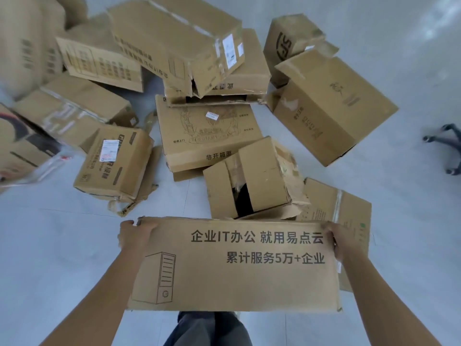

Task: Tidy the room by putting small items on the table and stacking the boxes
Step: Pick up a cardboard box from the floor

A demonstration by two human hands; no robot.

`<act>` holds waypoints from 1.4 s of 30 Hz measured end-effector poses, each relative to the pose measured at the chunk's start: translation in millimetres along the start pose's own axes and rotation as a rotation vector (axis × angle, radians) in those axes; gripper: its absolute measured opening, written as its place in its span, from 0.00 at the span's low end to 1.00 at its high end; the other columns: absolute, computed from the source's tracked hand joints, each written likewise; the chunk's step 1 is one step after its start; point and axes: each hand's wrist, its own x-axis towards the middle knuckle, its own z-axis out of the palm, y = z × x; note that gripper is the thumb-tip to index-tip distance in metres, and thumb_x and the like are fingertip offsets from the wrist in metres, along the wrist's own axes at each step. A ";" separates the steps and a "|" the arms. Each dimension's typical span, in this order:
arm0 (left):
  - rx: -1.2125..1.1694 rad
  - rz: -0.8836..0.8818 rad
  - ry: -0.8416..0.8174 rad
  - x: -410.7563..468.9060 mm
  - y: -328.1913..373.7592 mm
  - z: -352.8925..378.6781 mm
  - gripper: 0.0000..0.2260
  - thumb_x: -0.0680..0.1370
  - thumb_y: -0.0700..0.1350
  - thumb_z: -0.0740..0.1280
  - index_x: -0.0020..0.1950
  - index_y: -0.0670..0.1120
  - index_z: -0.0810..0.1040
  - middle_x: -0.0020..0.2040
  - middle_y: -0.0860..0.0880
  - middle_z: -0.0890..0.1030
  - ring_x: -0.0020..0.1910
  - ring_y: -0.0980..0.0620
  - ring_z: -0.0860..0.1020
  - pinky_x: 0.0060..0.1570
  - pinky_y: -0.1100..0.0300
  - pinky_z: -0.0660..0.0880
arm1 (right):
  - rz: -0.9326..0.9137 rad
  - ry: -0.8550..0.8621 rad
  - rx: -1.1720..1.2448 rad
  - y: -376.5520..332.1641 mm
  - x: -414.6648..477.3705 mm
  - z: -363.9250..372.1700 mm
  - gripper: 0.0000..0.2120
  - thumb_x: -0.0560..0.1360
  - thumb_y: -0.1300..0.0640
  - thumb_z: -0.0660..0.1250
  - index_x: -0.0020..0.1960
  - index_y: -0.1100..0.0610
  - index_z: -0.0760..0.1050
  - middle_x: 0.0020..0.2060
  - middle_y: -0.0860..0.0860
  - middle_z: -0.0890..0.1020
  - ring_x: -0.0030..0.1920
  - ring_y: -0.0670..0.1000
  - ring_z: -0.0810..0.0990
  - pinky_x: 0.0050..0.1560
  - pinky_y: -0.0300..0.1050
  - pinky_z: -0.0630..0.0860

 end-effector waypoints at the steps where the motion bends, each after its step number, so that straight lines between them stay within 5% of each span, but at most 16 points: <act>1: 0.015 -0.010 0.008 -5.7 8.3 -8.4 0.39 0.58 0.52 0.67 0.66 0.35 0.69 0.64 0.35 0.72 0.62 0.37 0.72 0.59 0.47 0.70 | -0.014 0.002 -0.007 -9.6 -11.9 -1.5 0.12 0.73 0.71 0.56 0.34 0.60 0.67 0.19 0.51 0.71 0.29 0.52 0.68 0.24 0.37 0.68; 6: -0.003 0.069 0.045 -30.4 42.5 -49.1 0.30 0.65 0.48 0.73 0.61 0.33 0.73 0.56 0.38 0.77 0.59 0.38 0.74 0.54 0.51 0.71 | -0.119 -0.049 -0.059 -53.6 -66.1 -1.1 0.15 0.74 0.70 0.57 0.30 0.59 0.62 0.25 0.54 0.66 0.28 0.52 0.64 0.29 0.44 0.60; 11: -0.117 0.216 0.061 -57.2 82.9 -82.8 0.20 0.74 0.41 0.70 0.63 0.35 0.74 0.62 0.36 0.76 0.62 0.37 0.74 0.60 0.48 0.71 | -0.211 -0.110 -0.058 -93.7 -99.8 -4.0 0.08 0.74 0.67 0.60 0.37 0.61 0.68 0.34 0.54 0.69 0.32 0.53 0.67 0.33 0.45 0.63; 15: -0.221 0.304 0.084 -75.1 100.3 -113.0 0.26 0.66 0.48 0.73 0.60 0.39 0.76 0.60 0.37 0.78 0.60 0.37 0.76 0.61 0.46 0.72 | -0.336 -0.193 -0.056 -128.5 -122.1 -4.4 0.10 0.75 0.68 0.60 0.36 0.60 0.68 0.33 0.54 0.68 0.32 0.51 0.67 0.32 0.44 0.63; 18: -0.356 0.383 0.156 -84.0 104.1 -132.3 0.23 0.63 0.47 0.74 0.55 0.40 0.79 0.55 0.38 0.80 0.56 0.38 0.78 0.61 0.43 0.72 | -0.413 -0.276 -0.057 -151.2 -135.6 -1.7 0.03 0.74 0.66 0.63 0.47 0.63 0.72 0.42 0.56 0.75 0.43 0.54 0.73 0.42 0.47 0.69; 22: -0.492 0.496 0.254 -125.5 107.9 -156.8 0.03 0.72 0.38 0.70 0.44 0.41 0.79 0.42 0.42 0.79 0.41 0.46 0.75 0.44 0.56 0.73 | -0.485 -0.389 -0.157 -176.5 -159.5 9.9 0.05 0.76 0.62 0.62 0.42 0.55 0.70 0.39 0.52 0.73 0.41 0.51 0.71 0.46 0.47 0.67; 26: -0.566 0.545 0.414 -145.0 101.0 -193.4 0.05 0.72 0.38 0.70 0.37 0.42 0.75 0.34 0.47 0.73 0.38 0.48 0.71 0.35 0.59 0.68 | -0.544 -0.475 -0.204 -199.0 -190.4 42.1 0.06 0.75 0.62 0.61 0.41 0.55 0.70 0.37 0.52 0.73 0.38 0.50 0.71 0.45 0.45 0.69; 31: -0.600 0.511 0.614 -164.4 73.1 -250.1 0.05 0.74 0.44 0.67 0.46 0.42 0.77 0.38 0.47 0.74 0.41 0.47 0.71 0.38 0.57 0.70 | -0.587 -0.649 -0.179 -204.0 -234.0 94.6 0.05 0.72 0.65 0.61 0.45 0.58 0.73 0.36 0.53 0.77 0.34 0.51 0.74 0.30 0.41 0.68; 33: -0.623 0.447 0.687 -167.7 57.7 -275.8 0.07 0.75 0.41 0.66 0.38 0.44 0.72 0.35 0.48 0.71 0.39 0.45 0.70 0.32 0.61 0.66 | -0.582 -0.716 -0.201 -198.4 -252.7 118.3 0.07 0.71 0.66 0.58 0.45 0.58 0.72 0.33 0.53 0.75 0.32 0.51 0.72 0.26 0.39 0.70; 39: -0.746 0.244 0.765 -160.0 0.7 -348.7 0.16 0.73 0.37 0.69 0.32 0.44 0.63 0.34 0.47 0.66 0.42 0.47 0.68 0.30 0.62 0.62 | -0.645 -0.815 -0.269 -167.3 -309.4 212.4 0.24 0.62 0.61 0.62 0.59 0.61 0.75 0.46 0.56 0.81 0.43 0.55 0.79 0.35 0.42 0.73; 42: -0.796 0.156 0.794 -143.9 -32.3 -384.8 0.15 0.71 0.39 0.71 0.35 0.44 0.63 0.43 0.43 0.69 0.49 0.45 0.67 0.30 0.60 0.63 | -0.745 -0.820 -0.319 -155.0 -347.7 254.3 0.19 0.70 0.65 0.61 0.60 0.62 0.72 0.49 0.57 0.78 0.41 0.53 0.76 0.33 0.41 0.69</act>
